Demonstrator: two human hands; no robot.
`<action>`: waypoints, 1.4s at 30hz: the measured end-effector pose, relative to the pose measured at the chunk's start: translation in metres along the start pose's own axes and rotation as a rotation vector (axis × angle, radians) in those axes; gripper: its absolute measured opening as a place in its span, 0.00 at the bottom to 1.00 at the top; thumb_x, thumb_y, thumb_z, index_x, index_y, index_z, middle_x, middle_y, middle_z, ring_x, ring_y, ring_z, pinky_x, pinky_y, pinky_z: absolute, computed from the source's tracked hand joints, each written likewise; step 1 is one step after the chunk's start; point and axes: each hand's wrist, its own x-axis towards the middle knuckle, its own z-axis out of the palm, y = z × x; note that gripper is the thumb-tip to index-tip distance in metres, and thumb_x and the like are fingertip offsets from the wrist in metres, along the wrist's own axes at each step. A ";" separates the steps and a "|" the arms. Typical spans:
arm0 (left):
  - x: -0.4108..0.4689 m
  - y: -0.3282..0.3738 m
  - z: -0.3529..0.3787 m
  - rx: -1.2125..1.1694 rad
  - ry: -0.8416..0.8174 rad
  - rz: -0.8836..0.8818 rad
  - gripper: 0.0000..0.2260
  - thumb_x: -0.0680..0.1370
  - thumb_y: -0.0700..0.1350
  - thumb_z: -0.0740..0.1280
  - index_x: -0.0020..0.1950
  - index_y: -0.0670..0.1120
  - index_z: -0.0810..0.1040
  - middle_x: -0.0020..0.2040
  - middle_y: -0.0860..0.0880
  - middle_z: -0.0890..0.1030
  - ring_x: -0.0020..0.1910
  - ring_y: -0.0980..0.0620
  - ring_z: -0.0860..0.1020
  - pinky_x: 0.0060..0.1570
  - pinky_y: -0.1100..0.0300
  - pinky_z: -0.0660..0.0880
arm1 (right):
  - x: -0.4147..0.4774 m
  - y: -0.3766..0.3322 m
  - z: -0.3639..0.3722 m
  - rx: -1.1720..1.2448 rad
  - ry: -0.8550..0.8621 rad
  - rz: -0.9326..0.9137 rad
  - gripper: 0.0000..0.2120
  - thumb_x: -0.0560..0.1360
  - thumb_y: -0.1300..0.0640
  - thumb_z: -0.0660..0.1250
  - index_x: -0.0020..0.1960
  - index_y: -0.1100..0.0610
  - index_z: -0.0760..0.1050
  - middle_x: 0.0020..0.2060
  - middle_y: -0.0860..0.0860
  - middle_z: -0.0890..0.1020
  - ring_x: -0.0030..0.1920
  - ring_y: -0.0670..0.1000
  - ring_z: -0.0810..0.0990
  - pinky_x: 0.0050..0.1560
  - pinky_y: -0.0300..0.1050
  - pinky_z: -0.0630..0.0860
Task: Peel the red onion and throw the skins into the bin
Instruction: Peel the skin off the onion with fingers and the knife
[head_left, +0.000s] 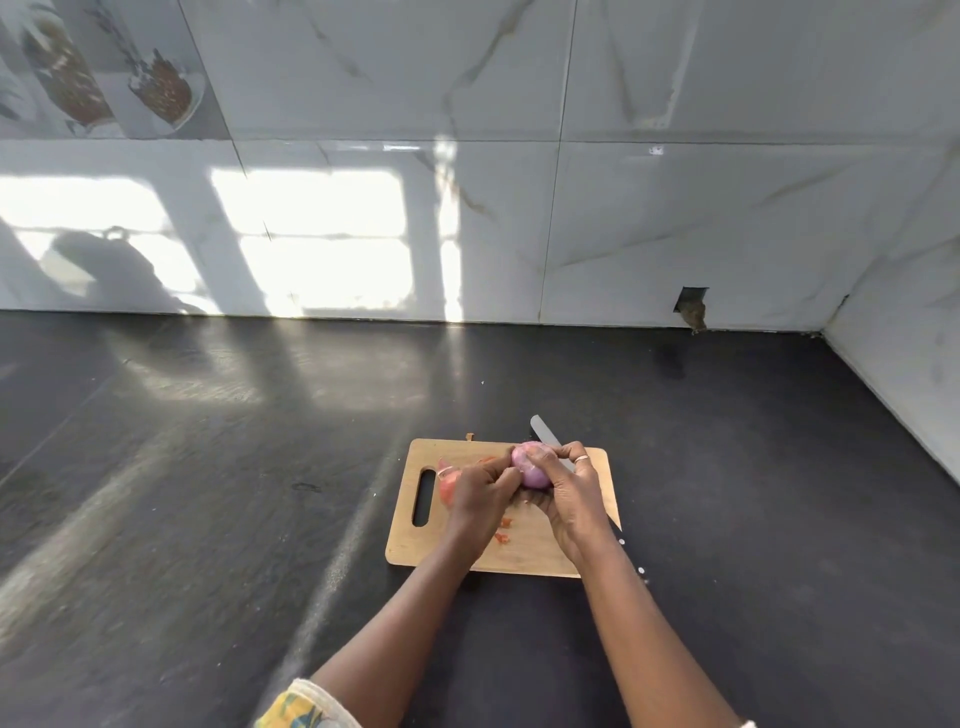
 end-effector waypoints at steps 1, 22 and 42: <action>0.000 -0.001 -0.001 0.002 0.011 0.006 0.11 0.75 0.34 0.60 0.42 0.44 0.81 0.29 0.57 0.77 0.28 0.63 0.70 0.31 0.70 0.66 | 0.000 -0.001 0.000 -0.001 -0.002 0.000 0.09 0.74 0.64 0.68 0.44 0.58 0.66 0.44 0.62 0.81 0.33 0.54 0.80 0.26 0.43 0.77; 0.000 -0.012 -0.002 0.058 0.173 0.015 0.14 0.69 0.55 0.72 0.33 0.45 0.78 0.26 0.50 0.79 0.25 0.55 0.73 0.44 0.47 0.71 | -0.005 0.011 0.001 0.069 0.096 -0.052 0.11 0.74 0.65 0.68 0.47 0.56 0.67 0.54 0.62 0.79 0.38 0.53 0.82 0.30 0.43 0.79; -0.002 -0.016 -0.003 0.066 0.074 -0.138 0.11 0.79 0.40 0.59 0.37 0.46 0.71 0.31 0.50 0.73 0.31 0.54 0.70 0.29 0.65 0.70 | -0.001 0.007 -0.006 0.280 0.107 0.149 0.09 0.75 0.60 0.68 0.52 0.58 0.69 0.44 0.60 0.78 0.28 0.52 0.78 0.27 0.40 0.77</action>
